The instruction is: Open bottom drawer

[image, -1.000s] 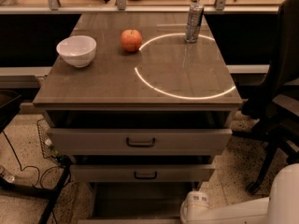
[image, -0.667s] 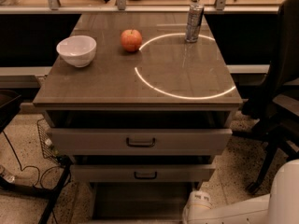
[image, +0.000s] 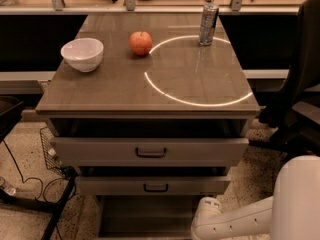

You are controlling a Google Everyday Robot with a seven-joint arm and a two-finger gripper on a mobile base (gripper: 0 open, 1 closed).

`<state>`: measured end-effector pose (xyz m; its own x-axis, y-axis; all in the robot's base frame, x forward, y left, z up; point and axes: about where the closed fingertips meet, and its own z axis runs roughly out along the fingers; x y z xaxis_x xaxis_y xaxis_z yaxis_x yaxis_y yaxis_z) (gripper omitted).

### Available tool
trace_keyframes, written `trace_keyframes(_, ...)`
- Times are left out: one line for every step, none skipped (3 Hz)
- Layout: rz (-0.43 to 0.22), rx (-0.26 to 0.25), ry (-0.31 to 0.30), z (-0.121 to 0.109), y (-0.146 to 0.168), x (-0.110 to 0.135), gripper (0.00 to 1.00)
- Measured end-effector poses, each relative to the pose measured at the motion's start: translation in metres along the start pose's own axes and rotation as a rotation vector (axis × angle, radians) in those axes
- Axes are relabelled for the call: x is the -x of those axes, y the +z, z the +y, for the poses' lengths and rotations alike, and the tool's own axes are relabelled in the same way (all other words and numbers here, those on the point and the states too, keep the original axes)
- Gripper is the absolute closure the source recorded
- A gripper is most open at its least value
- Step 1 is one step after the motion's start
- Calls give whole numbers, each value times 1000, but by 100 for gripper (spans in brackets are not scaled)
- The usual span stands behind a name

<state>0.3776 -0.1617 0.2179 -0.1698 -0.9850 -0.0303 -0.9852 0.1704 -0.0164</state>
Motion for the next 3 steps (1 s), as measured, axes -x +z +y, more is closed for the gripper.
trace_keyframes(2, -73, -147, -34, -22, 33, 100)
trace_keyframes(2, -115, -275, -67, -35, 65, 100)
trace_keyframes(-2, -110, -313, -75, -33, 73, 100)
